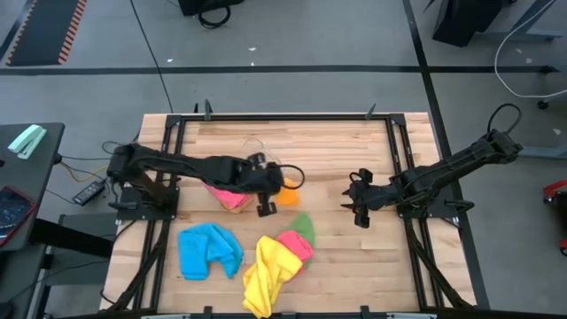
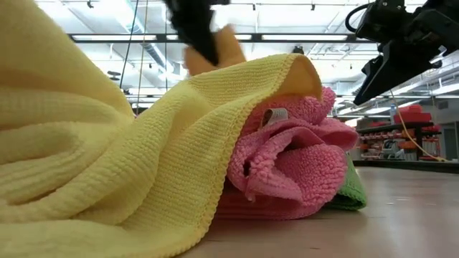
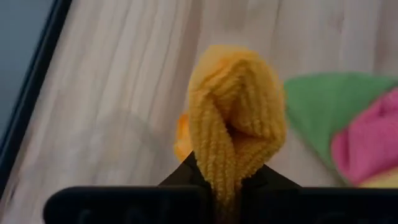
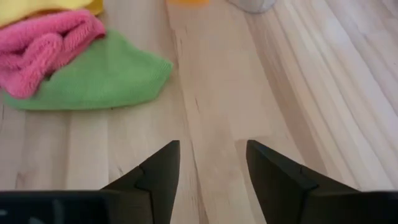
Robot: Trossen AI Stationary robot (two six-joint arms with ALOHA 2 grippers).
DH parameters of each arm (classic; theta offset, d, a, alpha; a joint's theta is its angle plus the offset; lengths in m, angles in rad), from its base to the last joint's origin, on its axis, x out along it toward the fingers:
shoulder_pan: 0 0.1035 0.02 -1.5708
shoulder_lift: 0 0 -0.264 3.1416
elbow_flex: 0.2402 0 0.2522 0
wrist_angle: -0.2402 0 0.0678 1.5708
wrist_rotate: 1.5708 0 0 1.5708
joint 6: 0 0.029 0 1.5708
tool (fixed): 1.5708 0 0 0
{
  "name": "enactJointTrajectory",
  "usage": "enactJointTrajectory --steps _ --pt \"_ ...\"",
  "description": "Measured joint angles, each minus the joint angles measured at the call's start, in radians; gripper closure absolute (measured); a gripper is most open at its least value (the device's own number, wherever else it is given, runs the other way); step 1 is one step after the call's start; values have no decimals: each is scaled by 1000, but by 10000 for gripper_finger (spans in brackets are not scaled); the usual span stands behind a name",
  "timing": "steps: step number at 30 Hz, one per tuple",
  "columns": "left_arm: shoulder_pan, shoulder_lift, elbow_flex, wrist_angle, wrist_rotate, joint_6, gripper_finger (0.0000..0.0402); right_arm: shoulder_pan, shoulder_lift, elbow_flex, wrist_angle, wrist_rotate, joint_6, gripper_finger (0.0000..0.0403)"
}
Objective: Fold microfiber towels
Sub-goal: Put the folded orange microfiber towel into the transparent bin
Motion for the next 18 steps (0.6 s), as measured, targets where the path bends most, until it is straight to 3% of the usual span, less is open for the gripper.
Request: enactJointTrajectory --steps 7,13,18 --pt "-16 -78 -1 -138 49 -179 374 0 8 0 3 12 0 210" --pt "-58 -85 -2 -166 47 -215 381 -1 10 0 10 20 -20 210" --pt "-93 -85 -2 -285 -69 -218 377 -1 10 0 19 39 -7 210"
